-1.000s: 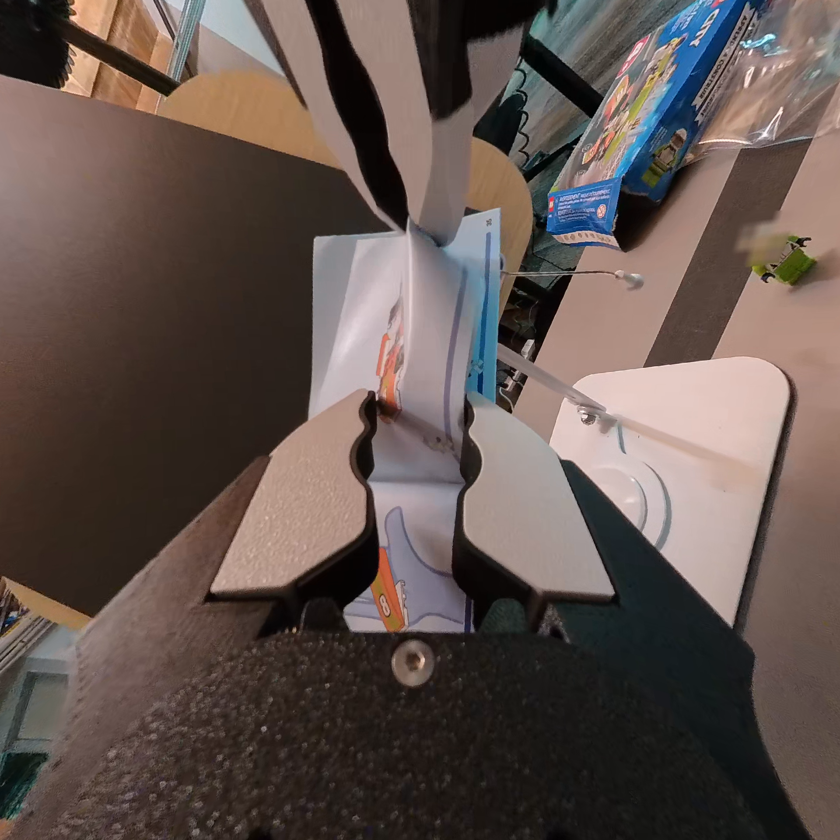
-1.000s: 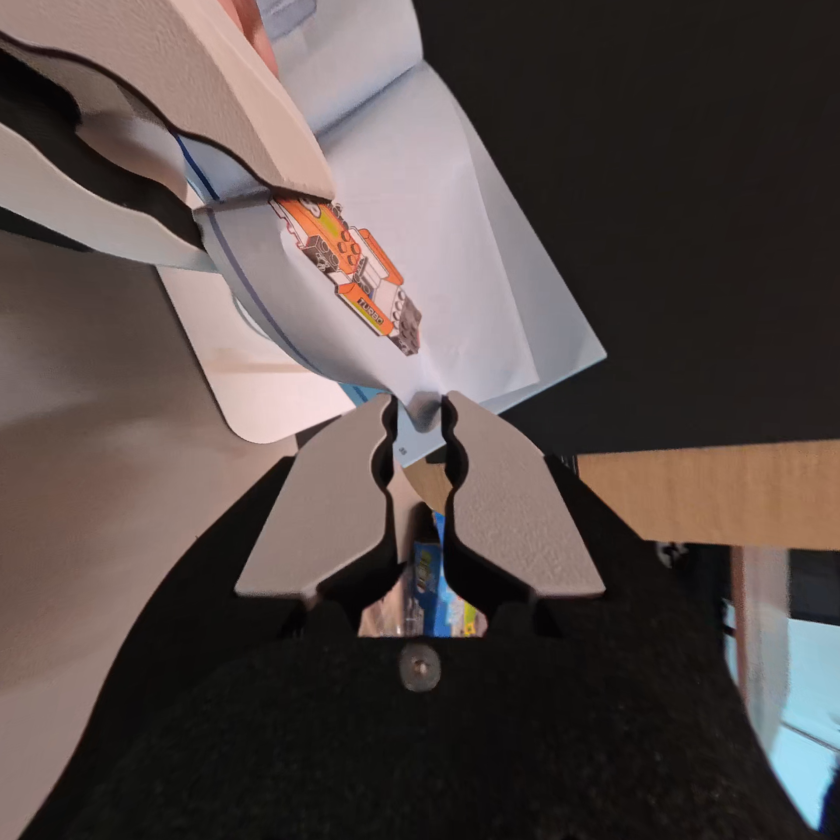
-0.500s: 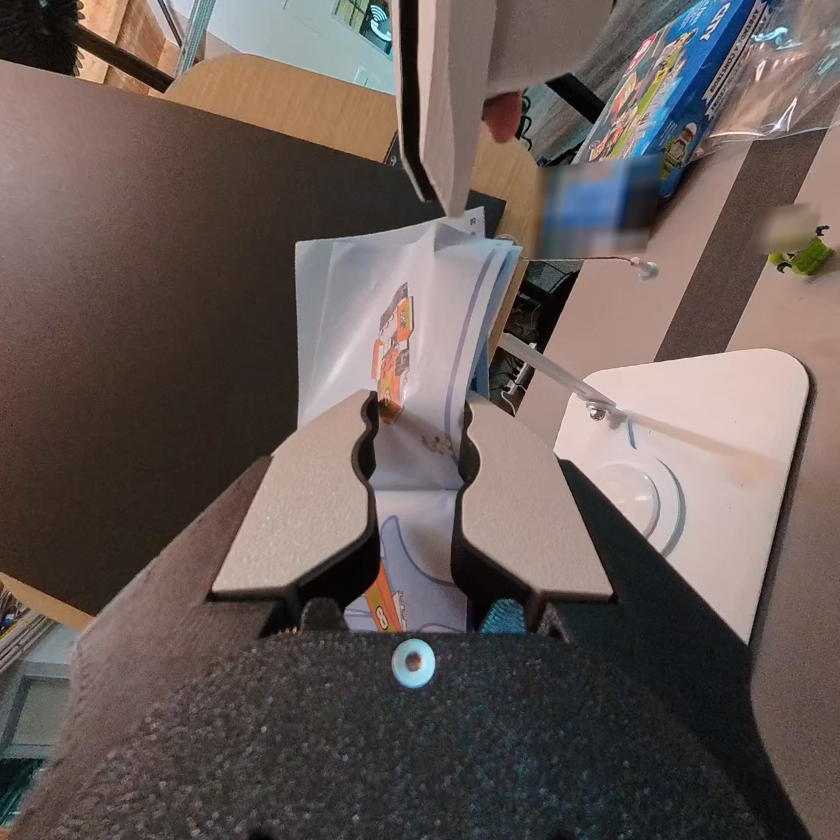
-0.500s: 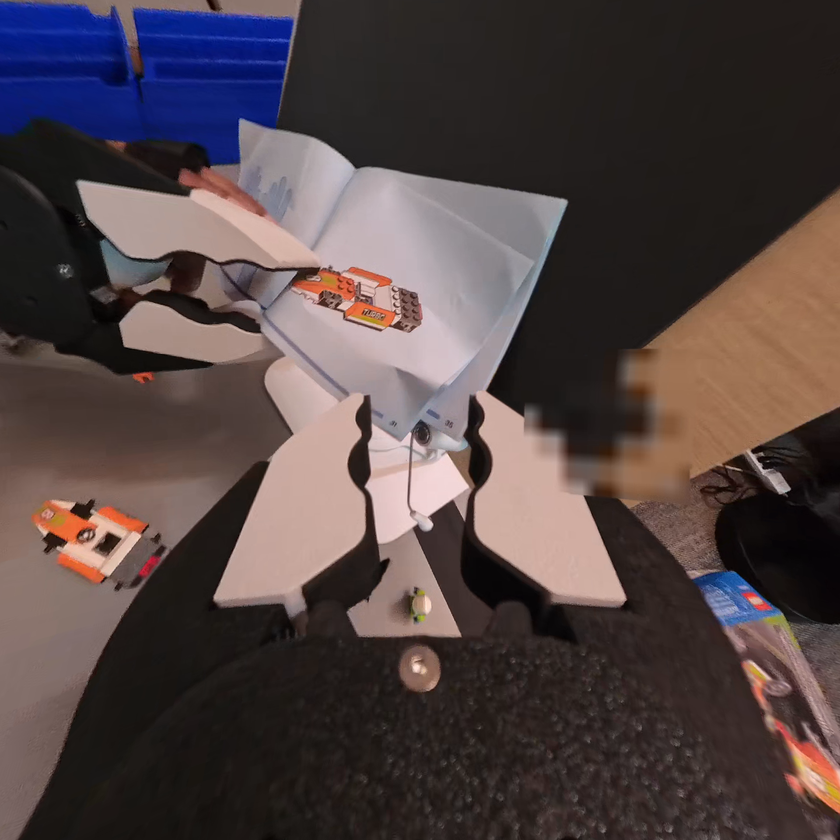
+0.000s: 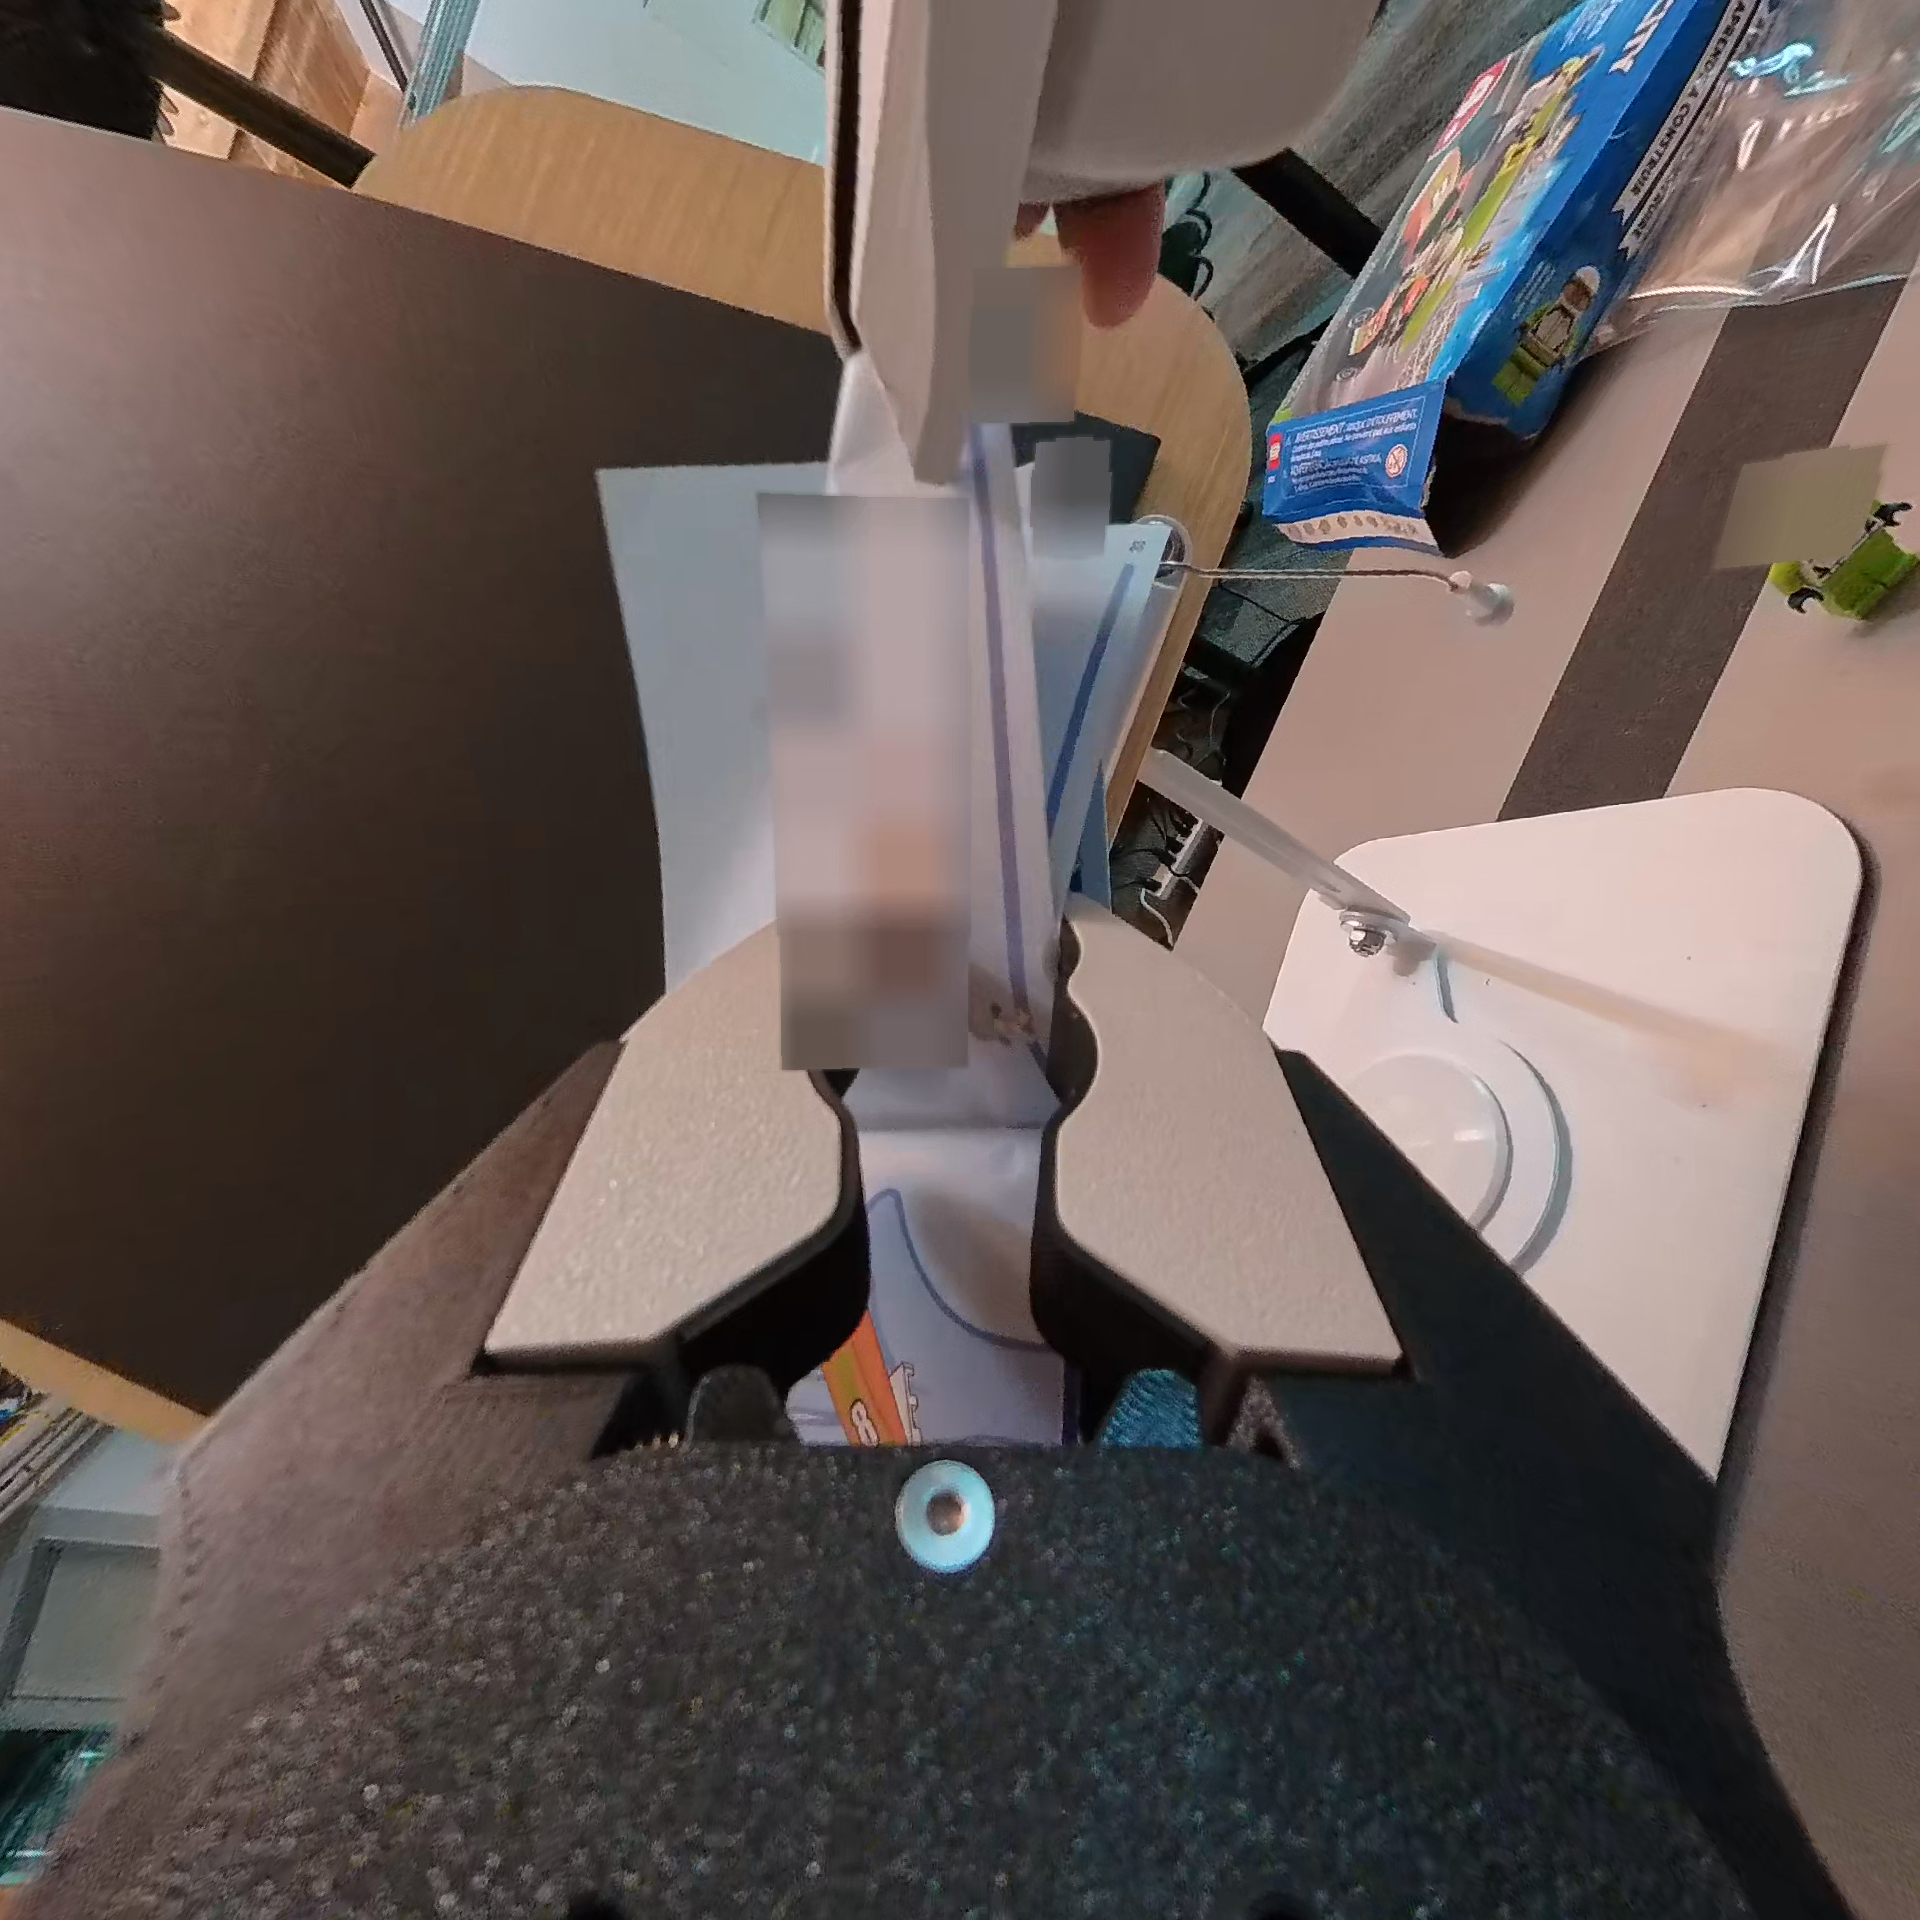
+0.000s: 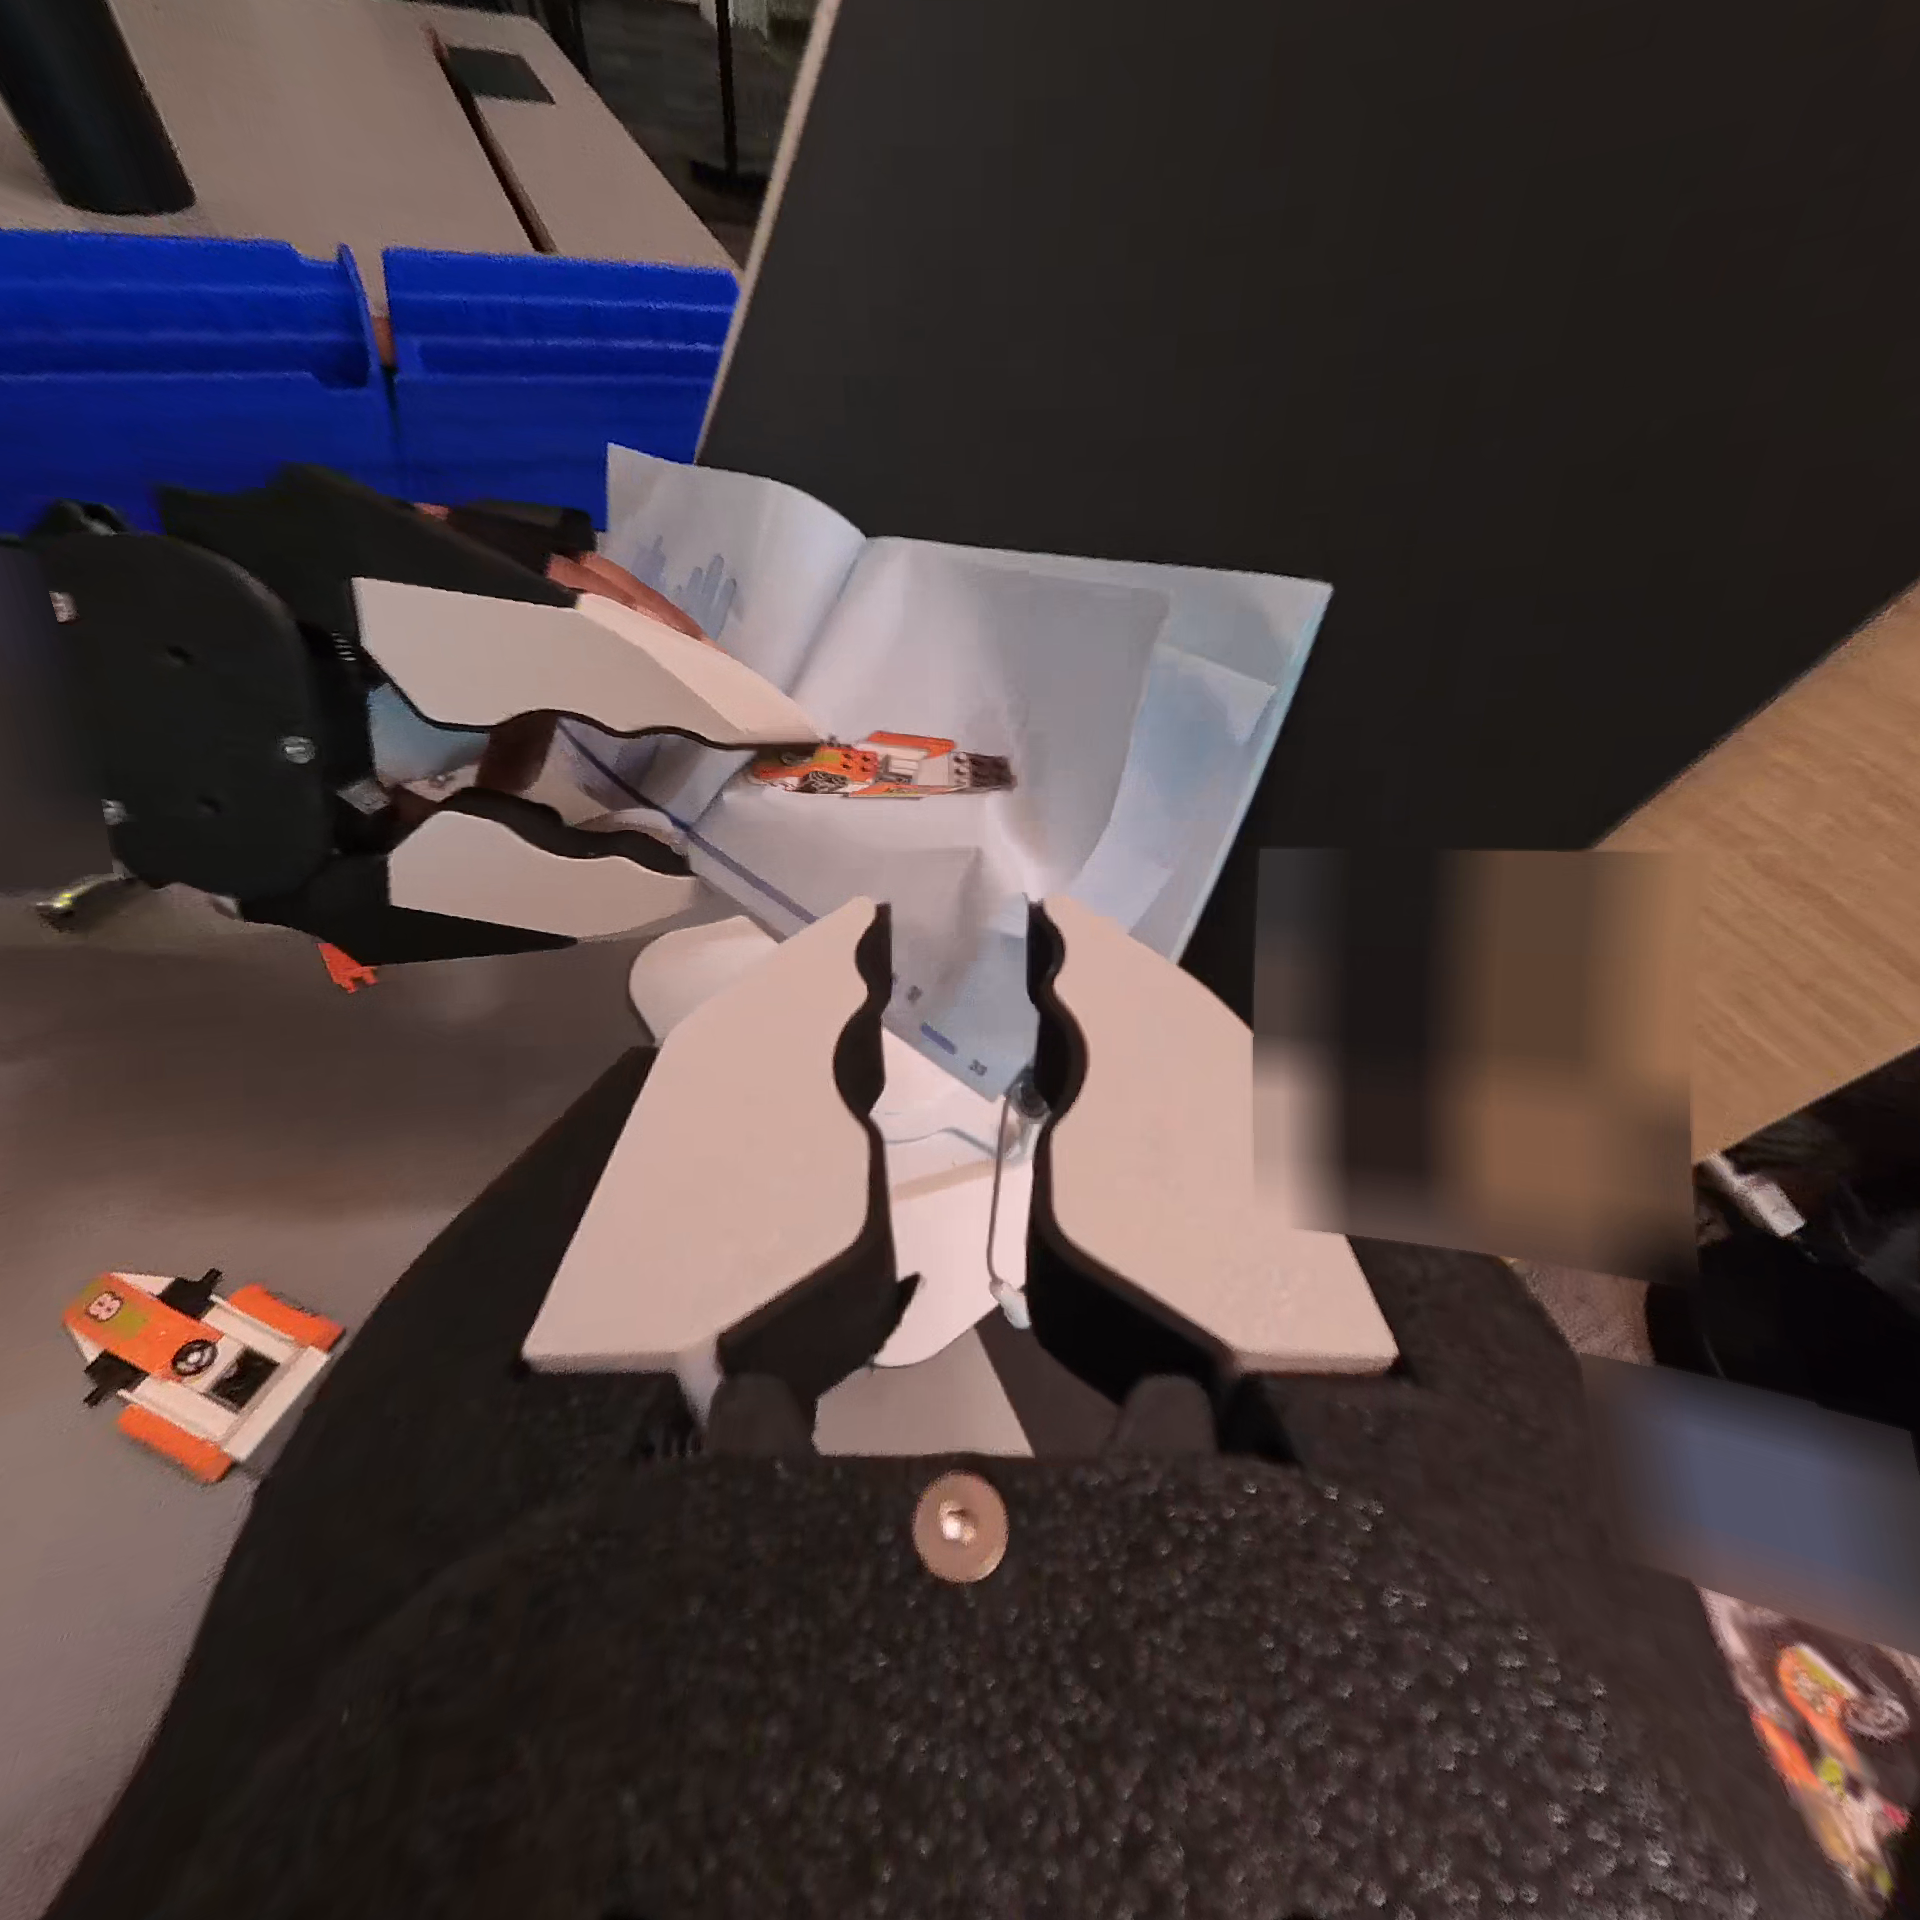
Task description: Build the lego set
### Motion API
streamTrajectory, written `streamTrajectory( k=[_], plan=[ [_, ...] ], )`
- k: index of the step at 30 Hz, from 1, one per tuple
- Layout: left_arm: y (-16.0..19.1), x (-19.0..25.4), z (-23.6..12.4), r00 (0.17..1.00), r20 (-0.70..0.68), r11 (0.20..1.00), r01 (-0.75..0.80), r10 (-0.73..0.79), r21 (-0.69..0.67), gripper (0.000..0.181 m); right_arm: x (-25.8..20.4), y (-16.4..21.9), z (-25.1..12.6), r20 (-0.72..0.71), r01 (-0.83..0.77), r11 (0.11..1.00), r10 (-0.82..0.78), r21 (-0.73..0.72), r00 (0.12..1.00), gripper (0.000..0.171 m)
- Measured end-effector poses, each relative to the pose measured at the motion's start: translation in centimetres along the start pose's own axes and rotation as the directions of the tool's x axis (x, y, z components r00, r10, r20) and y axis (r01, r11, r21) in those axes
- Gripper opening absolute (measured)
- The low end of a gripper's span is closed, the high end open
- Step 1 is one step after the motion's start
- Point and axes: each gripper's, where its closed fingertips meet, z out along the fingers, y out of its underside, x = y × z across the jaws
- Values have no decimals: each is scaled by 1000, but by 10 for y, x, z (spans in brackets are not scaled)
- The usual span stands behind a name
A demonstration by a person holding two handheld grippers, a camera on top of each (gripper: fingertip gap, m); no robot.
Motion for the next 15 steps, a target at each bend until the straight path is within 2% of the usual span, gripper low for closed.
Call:
streamTrajectory(
  k=[5, 10, 13, 15],
  plan=[
    [-1, 0, 2, 1000, -1, 1000, -1, 1, 2, 33, -21, -13, -8, 86, -53, 993, 44, 108, 995, 22],
    [-1, 0, 3, 1000, -2, 1000, 3, -3, 1, 33, -17, -20, -7, 105, -159, 974, 143, 161, 984, 17],
    [0, 2, 4, 1000, -7, 1000, 4, -4, -1, 33, -7, -18, 1, 86, -261, 953, 250, 153, 964, 12],
    [1, 1, 4, 1000, -6, 1000, 2, -2, -5, 33, 1, -9, 8, 40, -307, 946, 304, 105, 952, 20]
  ],
)
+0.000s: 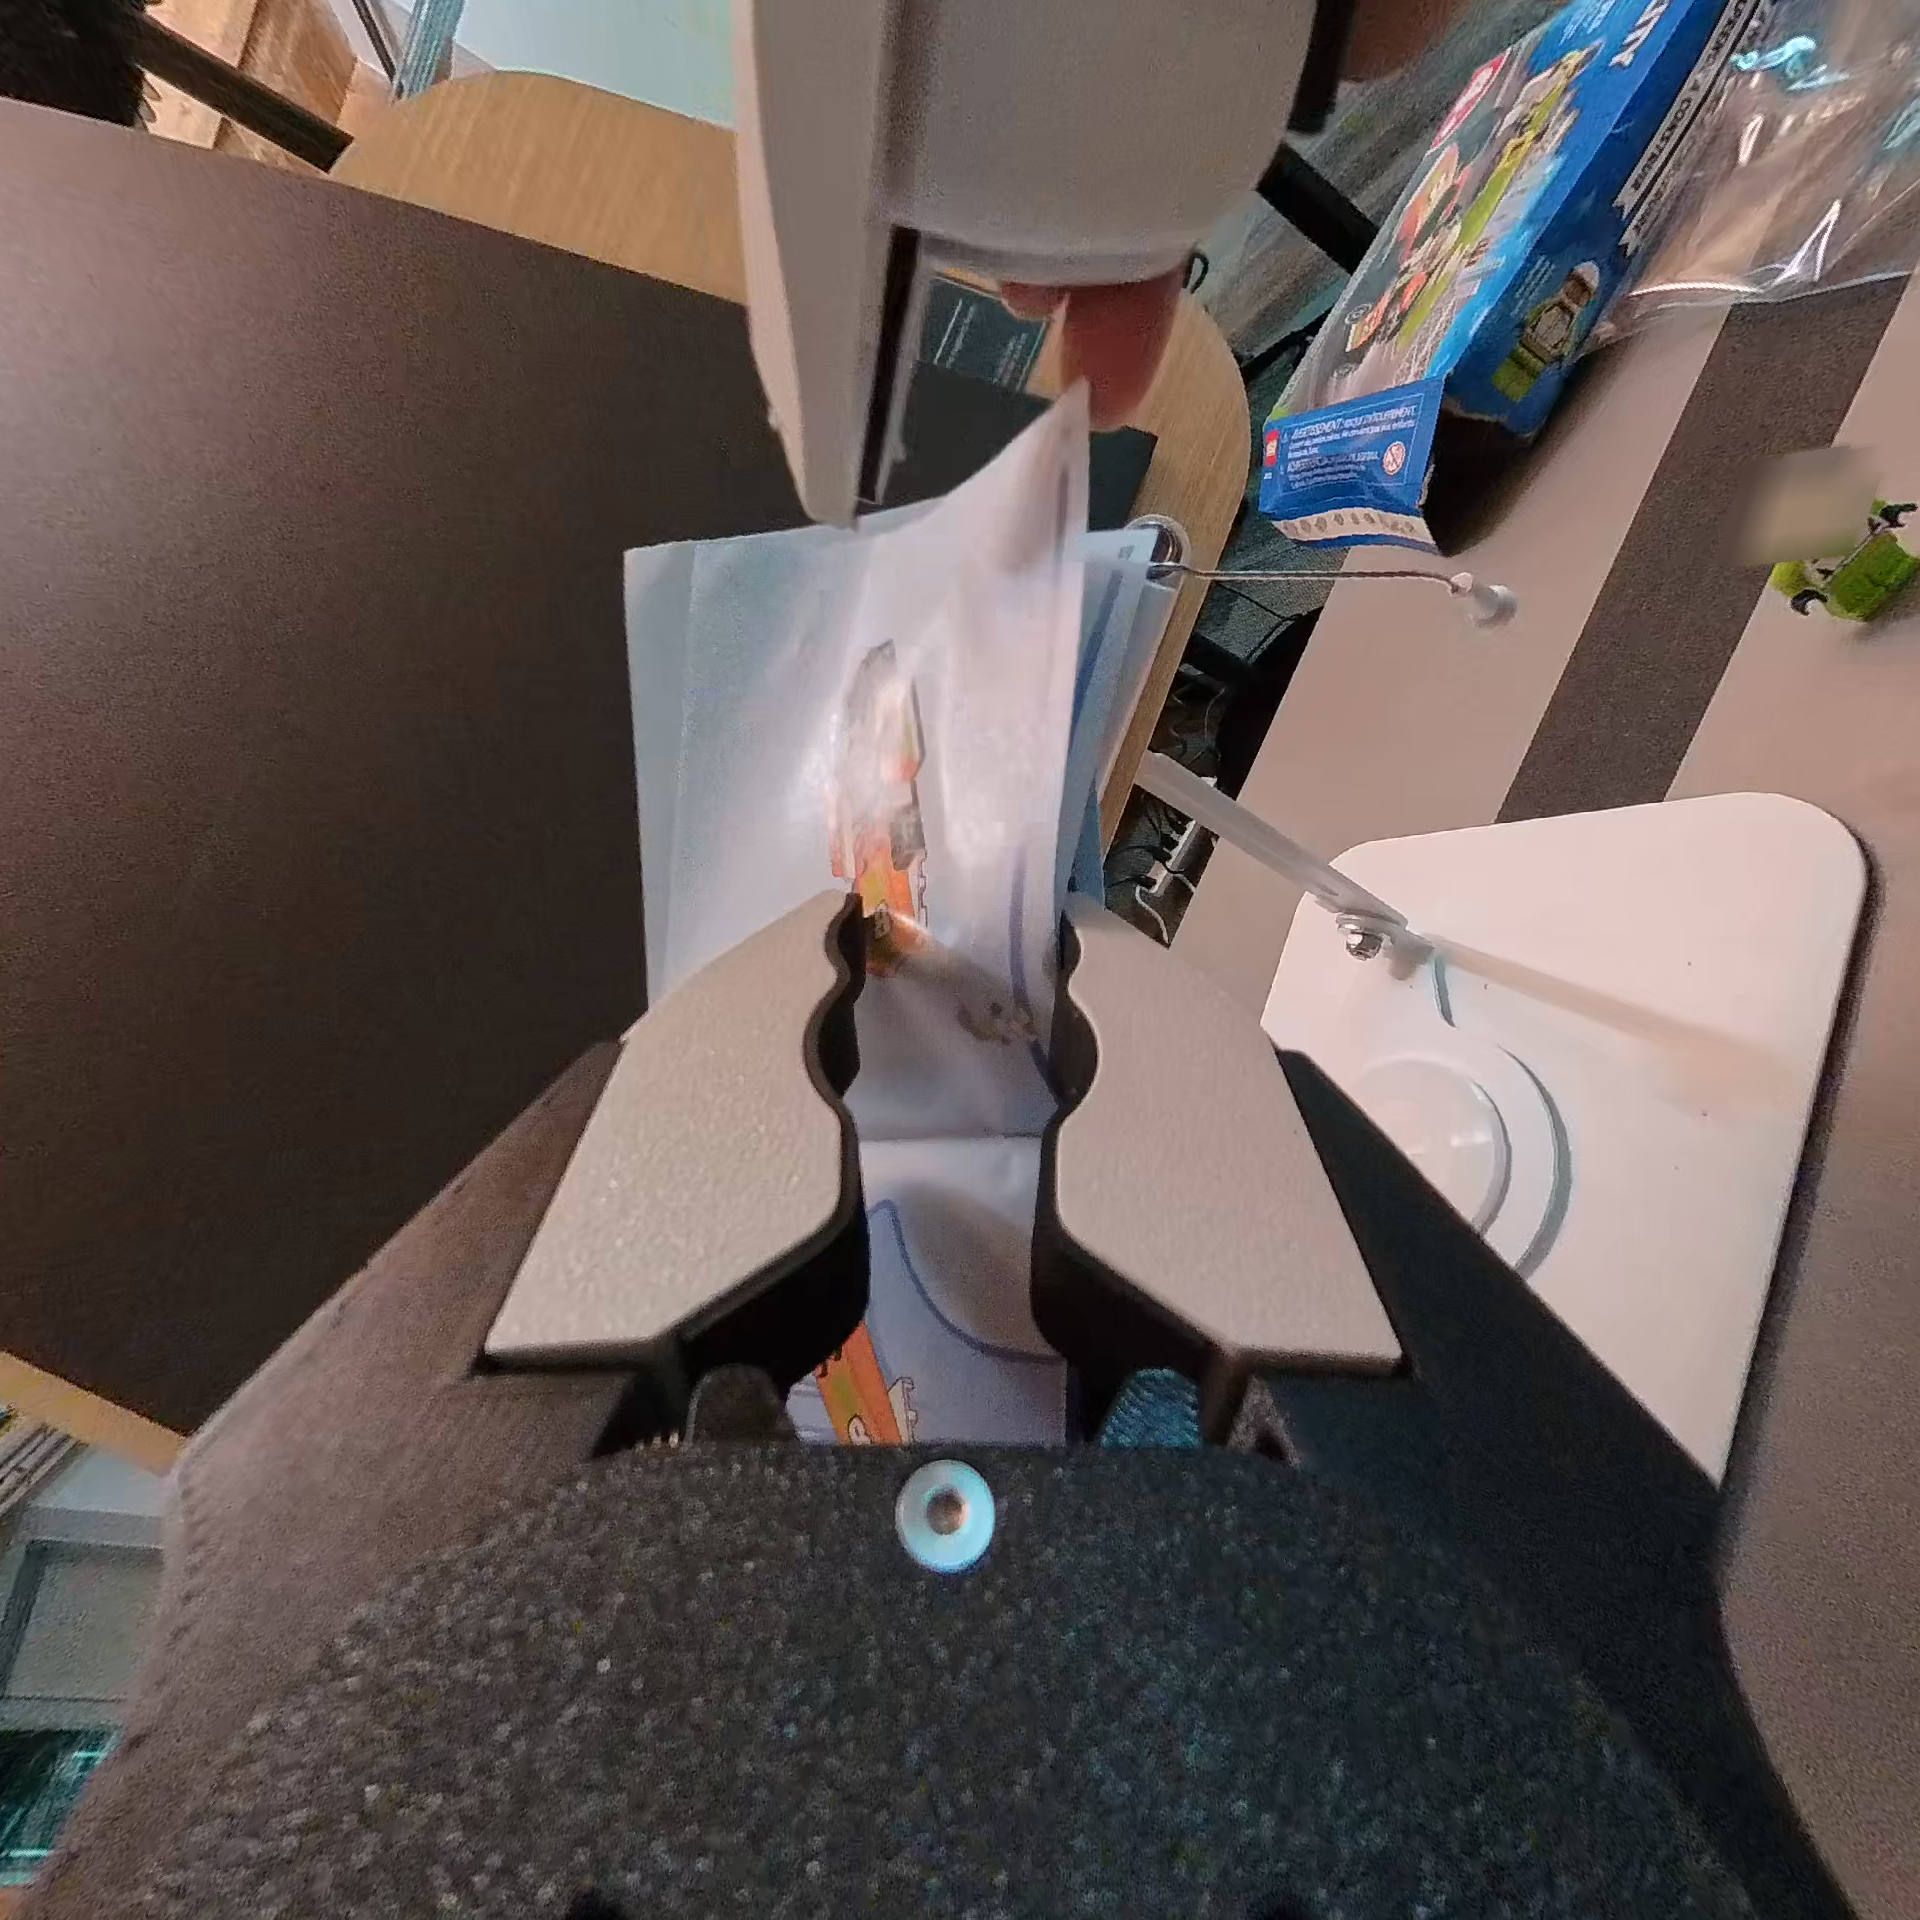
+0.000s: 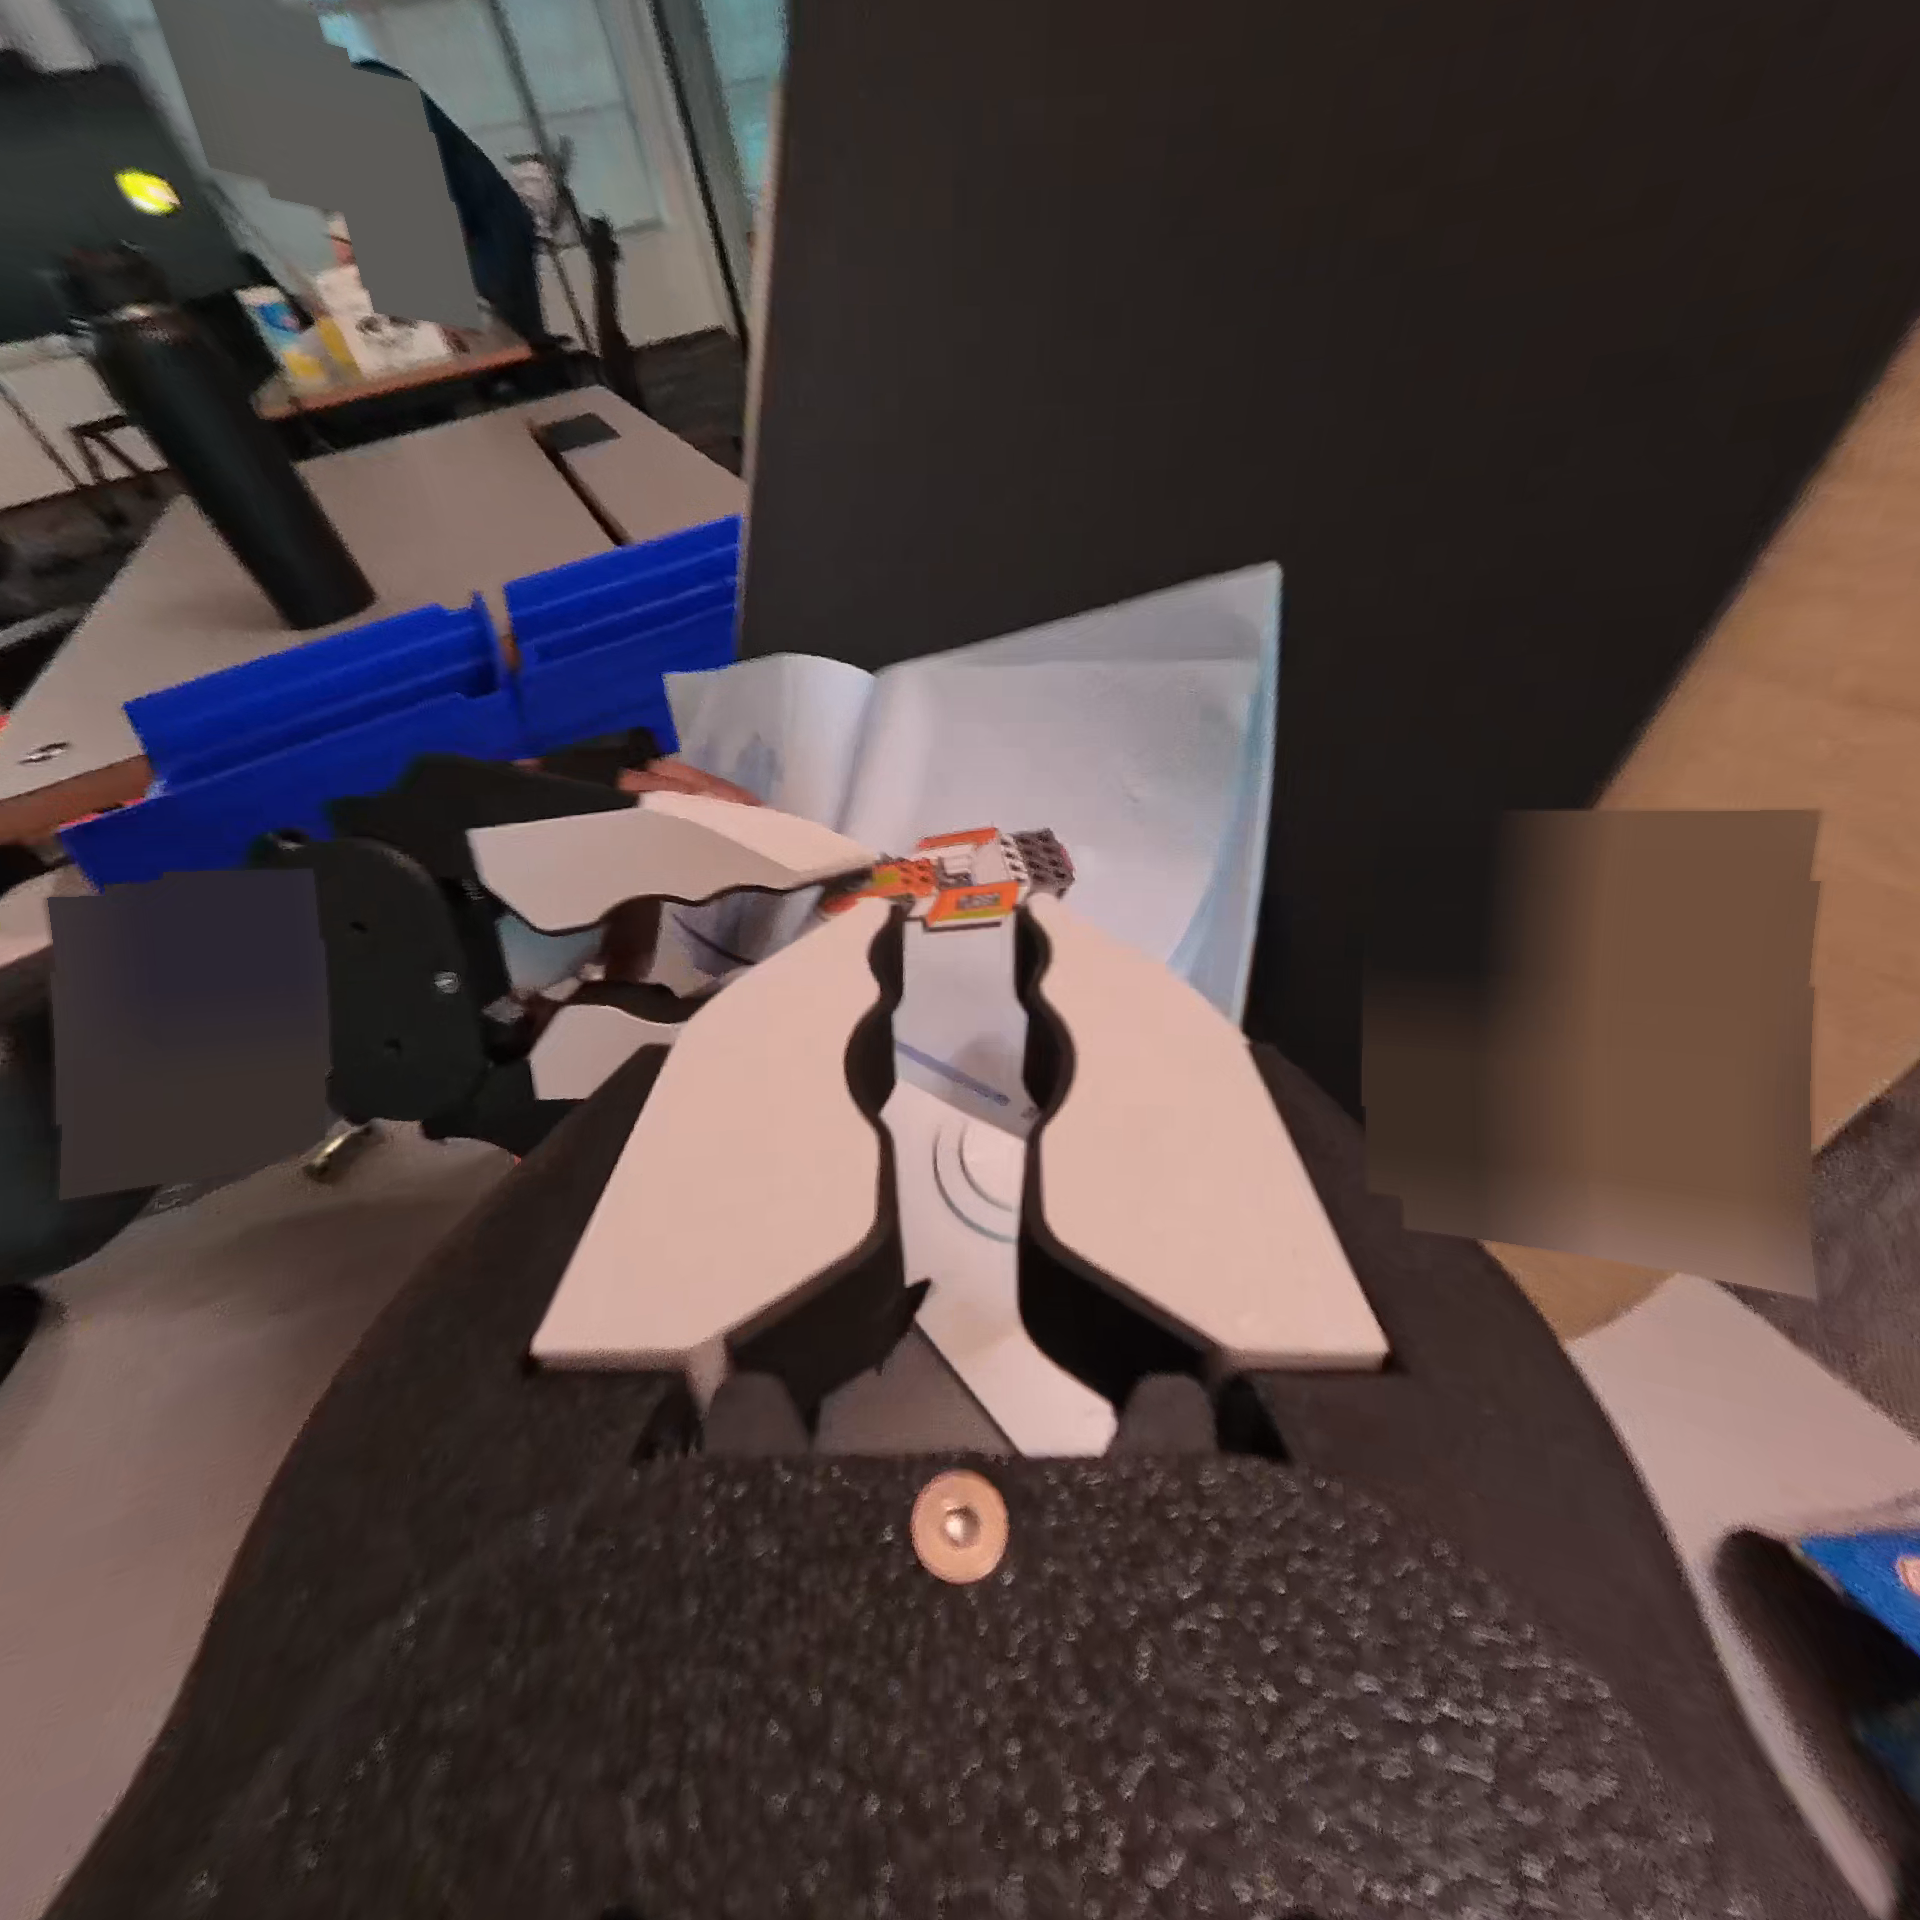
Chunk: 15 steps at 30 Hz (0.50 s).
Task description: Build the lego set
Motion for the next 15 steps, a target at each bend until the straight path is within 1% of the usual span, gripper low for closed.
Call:
streamTrajectory(
  k=[2, 4, 9, 11, 13, 15],
  plan=[
    [1, 0, 0, 1000, 0, 1000, 0, 0, -4, 33, 8, 5, 1, -40, -26, 999, 25, -21, 999, 30],
    [1, -1, 0, 1000, 1, 1000, 0, 0, -3, 33, 18, 7, -2, -84, -68, 998, 67, -6, 994, 35],
    [2, -3, 0, 1000, 3, 1000, 2, -2, -3, 33, 33, 15, -12, -93, -233, 972, 236, 40, 967, 34],
    [1, -3, 0, 1000, 3, 1000, 6, -6, -2, 32, 31, 21, -14, -61, -287, 957, 289, 36, 955, 33],
    [1, -3, 0, 1000, 4, 1000, 6, -6, 0, 32, 27, 28, -15, -23, -325, 945, 325, 26, 945, 30],
    [1, -3, 0, 1000, 4, 1000, 4, -4, 2, 32, 26, 35, -14, -21, -328, 944, 328, 17, 944, 27]
  ],
)
